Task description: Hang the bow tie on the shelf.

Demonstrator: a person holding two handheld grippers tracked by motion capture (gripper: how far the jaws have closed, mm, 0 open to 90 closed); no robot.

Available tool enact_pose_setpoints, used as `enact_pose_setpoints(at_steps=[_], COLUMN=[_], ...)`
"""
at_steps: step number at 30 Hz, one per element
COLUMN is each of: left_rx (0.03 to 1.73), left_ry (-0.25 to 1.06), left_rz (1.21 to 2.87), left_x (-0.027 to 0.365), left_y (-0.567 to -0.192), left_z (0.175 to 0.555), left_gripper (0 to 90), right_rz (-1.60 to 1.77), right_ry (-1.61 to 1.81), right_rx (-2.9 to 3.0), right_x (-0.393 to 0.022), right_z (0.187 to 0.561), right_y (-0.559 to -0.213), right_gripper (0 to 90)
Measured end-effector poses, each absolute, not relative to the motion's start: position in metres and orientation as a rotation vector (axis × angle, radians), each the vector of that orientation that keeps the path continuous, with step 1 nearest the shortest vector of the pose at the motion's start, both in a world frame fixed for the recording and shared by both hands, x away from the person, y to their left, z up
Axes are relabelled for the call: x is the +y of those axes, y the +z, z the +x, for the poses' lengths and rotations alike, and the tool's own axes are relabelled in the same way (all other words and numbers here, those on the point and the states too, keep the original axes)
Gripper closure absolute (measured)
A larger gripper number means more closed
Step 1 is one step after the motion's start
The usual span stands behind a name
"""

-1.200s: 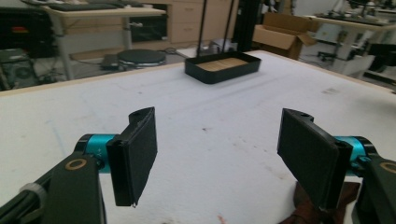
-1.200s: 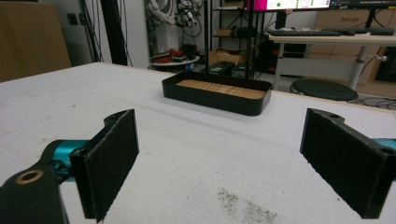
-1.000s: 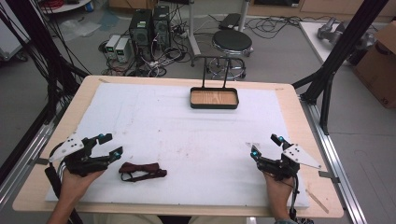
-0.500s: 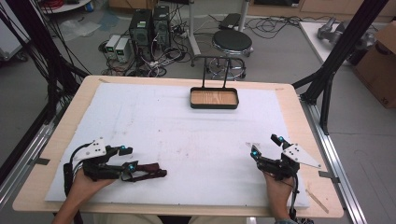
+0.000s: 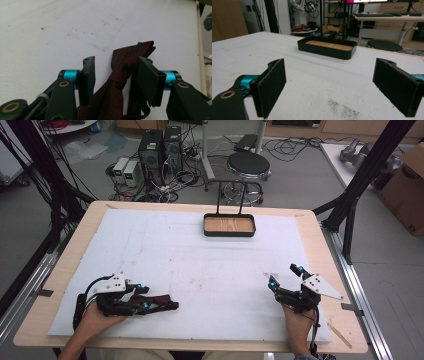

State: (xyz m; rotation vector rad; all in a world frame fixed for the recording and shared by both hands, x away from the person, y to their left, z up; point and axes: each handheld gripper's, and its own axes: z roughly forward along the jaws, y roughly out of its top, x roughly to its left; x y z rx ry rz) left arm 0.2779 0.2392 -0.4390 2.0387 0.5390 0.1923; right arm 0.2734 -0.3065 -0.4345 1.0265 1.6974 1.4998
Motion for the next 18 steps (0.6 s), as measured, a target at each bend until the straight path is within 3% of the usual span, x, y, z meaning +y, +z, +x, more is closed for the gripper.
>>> enact_pose_setpoints(at_steps=[7,18], left_rx=[0.501,0.441], left_ry=[0.205,0.278], left_rz=[2.093,2.128], left_x=[0.2359,0.2349], left_y=[-0.4416,-0.4417], left_z=[0.2766,0.2719], left_gripper=[55.9,74.5], right_rz=[1.027,1.043], right_ry=[1.497,1.499], right_rx=[1.700,1.704], right_x=[-0.3067,-0.3067], right_z=[0.2741,0.2742], right_y=[-0.4348,-0.4351], right_gripper=[10.5,10.5])
